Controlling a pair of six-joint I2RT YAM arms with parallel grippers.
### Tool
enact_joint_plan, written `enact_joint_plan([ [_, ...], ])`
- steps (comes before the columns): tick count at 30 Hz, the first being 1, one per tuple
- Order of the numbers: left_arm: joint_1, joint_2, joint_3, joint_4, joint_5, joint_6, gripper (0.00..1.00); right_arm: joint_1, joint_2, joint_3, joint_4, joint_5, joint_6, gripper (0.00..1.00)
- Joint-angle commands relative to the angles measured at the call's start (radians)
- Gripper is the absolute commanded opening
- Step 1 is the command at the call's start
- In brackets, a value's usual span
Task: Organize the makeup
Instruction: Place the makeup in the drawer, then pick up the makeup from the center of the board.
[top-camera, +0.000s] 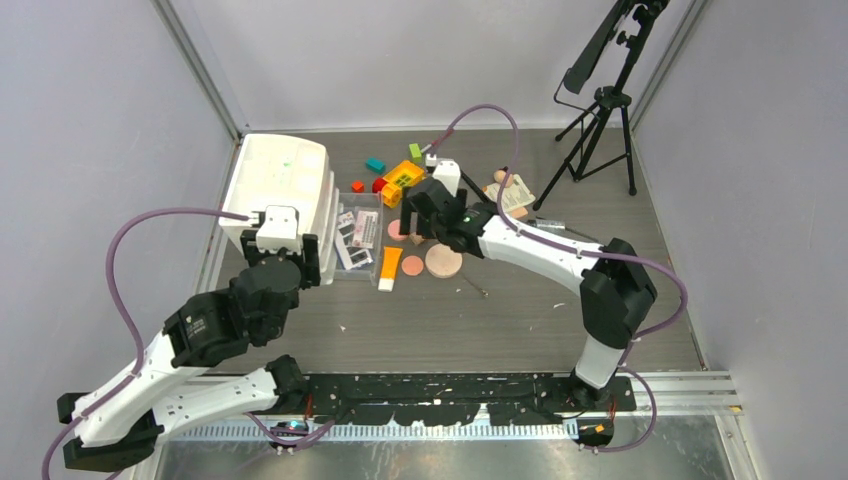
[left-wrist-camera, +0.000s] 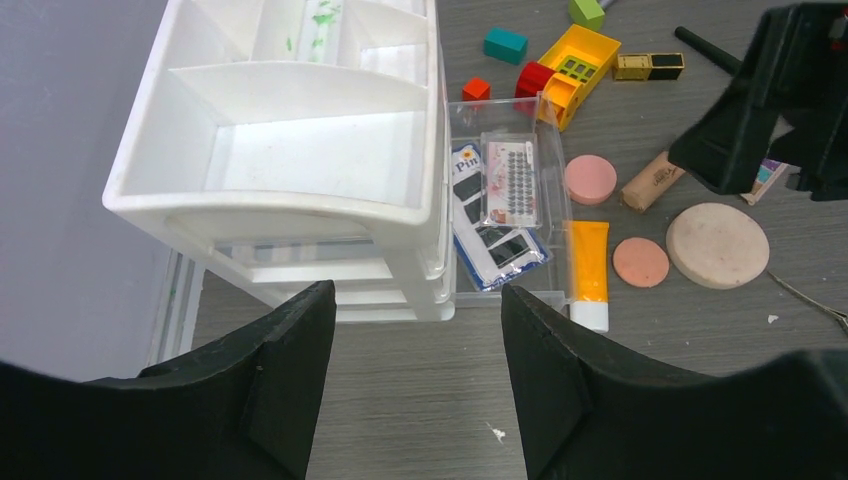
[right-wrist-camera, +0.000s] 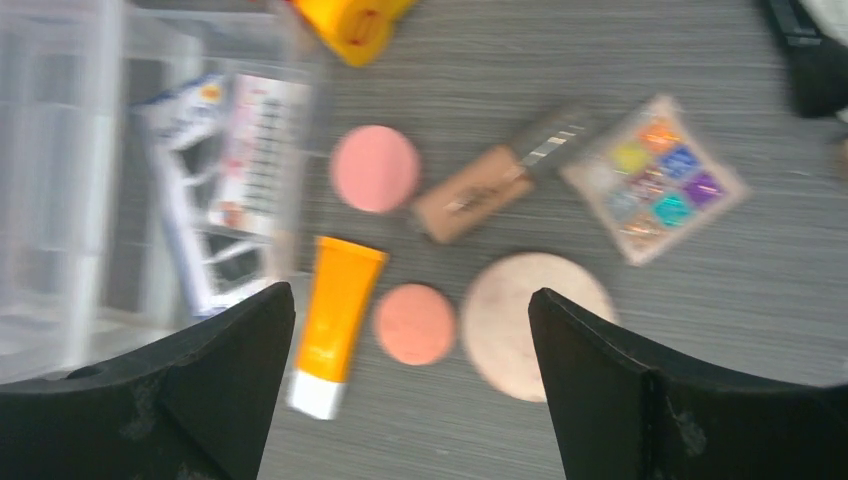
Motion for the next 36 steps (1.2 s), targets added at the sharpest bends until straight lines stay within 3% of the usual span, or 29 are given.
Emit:
enact_joint_plan([
  [1, 0.006, 0.014, 0.004, 0.011, -0.023, -0.007, 0.64, -0.017, -0.066, -0.097, -0.078, 0.214, -0.116, 0.94],
  [7, 0.006, 0.028, 0.007, 0.011, -0.022, -0.002, 0.64, -0.085, -0.093, -0.187, -0.2, 0.269, -0.112, 0.99],
  [14, 0.008, 0.041, 0.007, 0.011, -0.021, 0.001, 0.64, -0.156, -0.135, -0.269, -0.137, 0.227, -0.095, 1.0],
  [17, 0.009, 0.045, 0.008, 0.014, -0.016, 0.003, 0.64, -0.177, -0.11, -0.289, -0.061, 0.214, -0.181, 0.99],
  [27, 0.012, 0.064, 0.007, 0.025, -0.004, 0.016, 0.64, -0.262, -0.048, -0.272, 0.071, 0.127, -0.337, 0.99],
  [36, 0.017, 0.079, 0.008, 0.033, -0.001, 0.026, 0.64, -0.278, 0.02, -0.147, 0.055, 0.134, -0.317, 1.0],
])
